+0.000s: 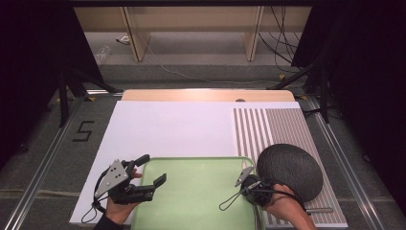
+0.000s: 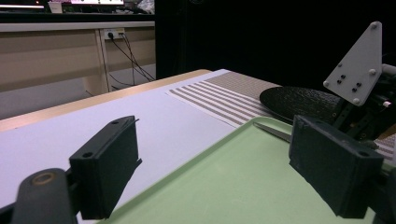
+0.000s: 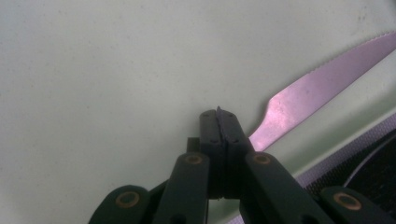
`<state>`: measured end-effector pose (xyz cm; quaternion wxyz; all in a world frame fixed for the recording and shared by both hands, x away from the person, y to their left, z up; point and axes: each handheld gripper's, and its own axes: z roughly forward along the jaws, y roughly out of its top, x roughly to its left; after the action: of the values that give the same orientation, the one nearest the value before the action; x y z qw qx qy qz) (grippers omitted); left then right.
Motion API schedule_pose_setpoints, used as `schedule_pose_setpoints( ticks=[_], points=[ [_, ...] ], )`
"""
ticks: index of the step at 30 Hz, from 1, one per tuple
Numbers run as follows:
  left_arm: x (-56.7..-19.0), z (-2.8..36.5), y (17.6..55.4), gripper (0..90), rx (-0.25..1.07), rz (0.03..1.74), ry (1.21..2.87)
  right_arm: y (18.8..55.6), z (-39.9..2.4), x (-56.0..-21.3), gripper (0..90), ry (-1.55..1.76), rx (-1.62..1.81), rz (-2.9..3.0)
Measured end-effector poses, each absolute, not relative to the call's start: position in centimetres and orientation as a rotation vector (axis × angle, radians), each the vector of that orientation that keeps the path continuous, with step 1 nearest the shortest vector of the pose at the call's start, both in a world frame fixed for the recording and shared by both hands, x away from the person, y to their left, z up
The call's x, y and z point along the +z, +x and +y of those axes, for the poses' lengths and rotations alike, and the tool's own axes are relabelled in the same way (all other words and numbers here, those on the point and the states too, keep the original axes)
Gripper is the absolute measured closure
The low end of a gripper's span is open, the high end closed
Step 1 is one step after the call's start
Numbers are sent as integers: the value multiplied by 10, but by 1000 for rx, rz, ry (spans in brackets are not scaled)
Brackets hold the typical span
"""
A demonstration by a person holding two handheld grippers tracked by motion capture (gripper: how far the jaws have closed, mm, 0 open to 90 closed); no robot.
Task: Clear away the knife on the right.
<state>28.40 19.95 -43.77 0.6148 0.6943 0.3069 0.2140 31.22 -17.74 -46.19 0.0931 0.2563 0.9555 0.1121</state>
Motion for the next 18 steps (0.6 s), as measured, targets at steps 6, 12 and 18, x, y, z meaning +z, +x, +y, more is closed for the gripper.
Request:
schedule_pose_setpoints(
  ticks=[6,12,18],
  points=[
    [-438,199,284,155,492,710,1601,312,-182,-462,900,778,347,2839],
    [-438,200,285,156,493,712,1602,313,-188,-456,898,827,487,2812],
    [-438,200,285,156,492,713,1602,312,-195,-441,829,870,764,2718]
  ],
)
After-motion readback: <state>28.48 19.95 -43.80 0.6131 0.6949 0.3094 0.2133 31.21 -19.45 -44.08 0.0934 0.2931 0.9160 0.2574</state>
